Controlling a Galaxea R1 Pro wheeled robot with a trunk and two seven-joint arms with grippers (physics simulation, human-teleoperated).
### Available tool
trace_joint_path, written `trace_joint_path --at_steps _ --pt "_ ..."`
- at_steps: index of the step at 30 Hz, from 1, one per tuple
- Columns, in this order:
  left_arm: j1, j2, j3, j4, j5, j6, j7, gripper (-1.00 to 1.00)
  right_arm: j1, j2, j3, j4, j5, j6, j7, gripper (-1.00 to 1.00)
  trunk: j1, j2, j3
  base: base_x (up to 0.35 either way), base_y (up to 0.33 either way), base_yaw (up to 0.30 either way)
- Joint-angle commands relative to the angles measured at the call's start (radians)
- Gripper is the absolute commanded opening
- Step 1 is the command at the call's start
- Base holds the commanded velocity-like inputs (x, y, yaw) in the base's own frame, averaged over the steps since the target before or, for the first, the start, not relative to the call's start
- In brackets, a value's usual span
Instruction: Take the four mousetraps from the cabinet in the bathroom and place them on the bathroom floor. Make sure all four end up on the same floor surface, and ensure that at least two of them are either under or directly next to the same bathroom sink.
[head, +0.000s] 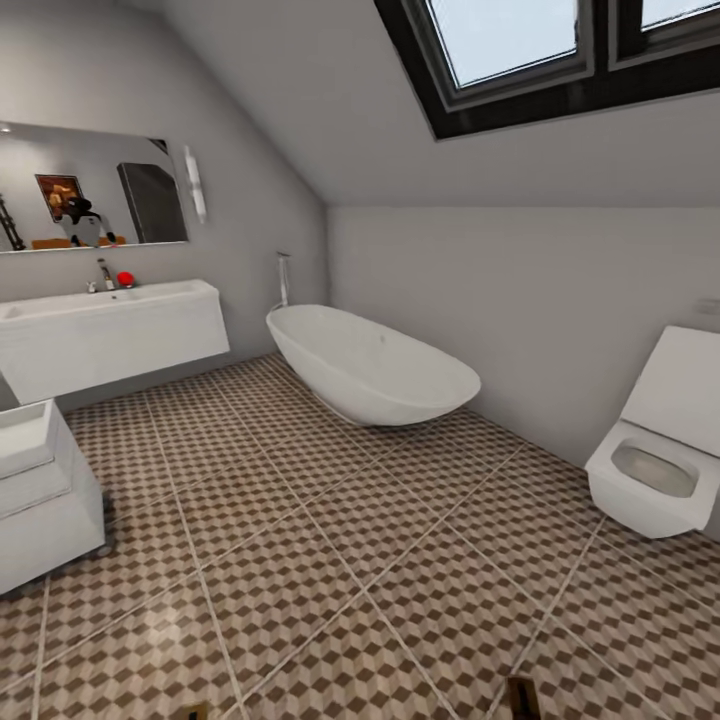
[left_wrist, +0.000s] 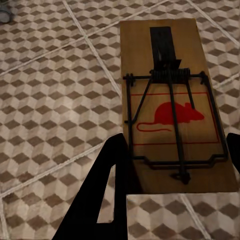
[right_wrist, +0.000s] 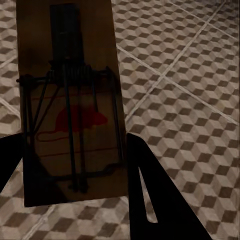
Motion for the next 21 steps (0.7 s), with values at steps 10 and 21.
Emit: trace_joint_path --at_steps 10,21 --pt "-0.001 -0.002 -0.009 0.003 -0.001 -0.002 0.009 -1.0 -0.001 0.002 0.009 0.152 -0.009 -0.001 -0.001 -1.0 0.001 0.0 -0.001 0.329 -0.073 0.003" --pt "-0.001 -0.005 -0.009 0.003 -0.001 -0.001 0.009 -1.0 -0.001 0.042 0.009 0.16 -0.01 -0.001 -0.001 -1.0 0.001 0.0 -0.001 0.33 0.042 0.0"
